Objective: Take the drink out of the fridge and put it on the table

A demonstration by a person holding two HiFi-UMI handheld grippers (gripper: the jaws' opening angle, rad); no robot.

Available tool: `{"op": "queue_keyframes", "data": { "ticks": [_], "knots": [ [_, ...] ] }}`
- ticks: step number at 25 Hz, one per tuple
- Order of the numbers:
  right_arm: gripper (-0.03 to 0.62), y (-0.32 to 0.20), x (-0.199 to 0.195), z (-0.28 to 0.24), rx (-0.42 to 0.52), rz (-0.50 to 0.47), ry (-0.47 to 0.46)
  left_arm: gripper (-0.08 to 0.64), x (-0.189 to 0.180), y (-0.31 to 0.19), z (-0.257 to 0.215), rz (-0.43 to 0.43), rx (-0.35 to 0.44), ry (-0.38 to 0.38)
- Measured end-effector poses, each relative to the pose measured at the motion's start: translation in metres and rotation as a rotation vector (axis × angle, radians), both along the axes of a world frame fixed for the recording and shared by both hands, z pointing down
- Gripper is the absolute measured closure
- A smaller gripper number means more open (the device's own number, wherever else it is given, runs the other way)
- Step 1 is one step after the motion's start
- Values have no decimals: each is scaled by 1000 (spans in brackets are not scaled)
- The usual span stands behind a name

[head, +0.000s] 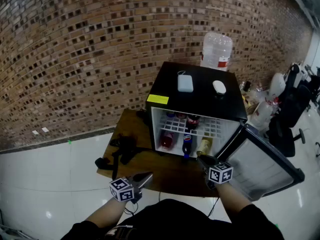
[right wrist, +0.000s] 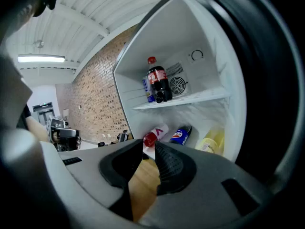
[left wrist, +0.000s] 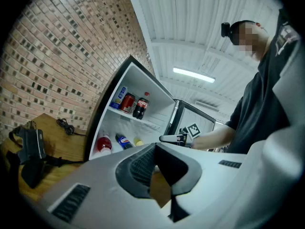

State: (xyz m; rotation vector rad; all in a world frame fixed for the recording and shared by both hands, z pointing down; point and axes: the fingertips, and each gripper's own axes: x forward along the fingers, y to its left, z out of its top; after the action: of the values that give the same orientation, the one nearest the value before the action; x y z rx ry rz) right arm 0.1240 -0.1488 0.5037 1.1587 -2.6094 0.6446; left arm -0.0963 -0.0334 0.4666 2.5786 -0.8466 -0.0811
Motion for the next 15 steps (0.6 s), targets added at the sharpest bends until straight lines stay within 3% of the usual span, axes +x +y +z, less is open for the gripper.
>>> {"op": "queue_keyframes", "data": {
  "ticks": [6,10,12,15],
  "knots": [
    [391,-61,-20,13,11,121,90,558,-22,-6,-4,-28,27,-33],
    [377,-90,-27,30,17,215,144,558,-29,-15,-8,-29,41,-36],
    [330,-100,-33,39,13,240,159,558,-30,-19,-8,-22,44,-39],
    [330,-115,-39,47,6,275,168,558,-29,-26,-6,-8,53,-42]
  ]
}}
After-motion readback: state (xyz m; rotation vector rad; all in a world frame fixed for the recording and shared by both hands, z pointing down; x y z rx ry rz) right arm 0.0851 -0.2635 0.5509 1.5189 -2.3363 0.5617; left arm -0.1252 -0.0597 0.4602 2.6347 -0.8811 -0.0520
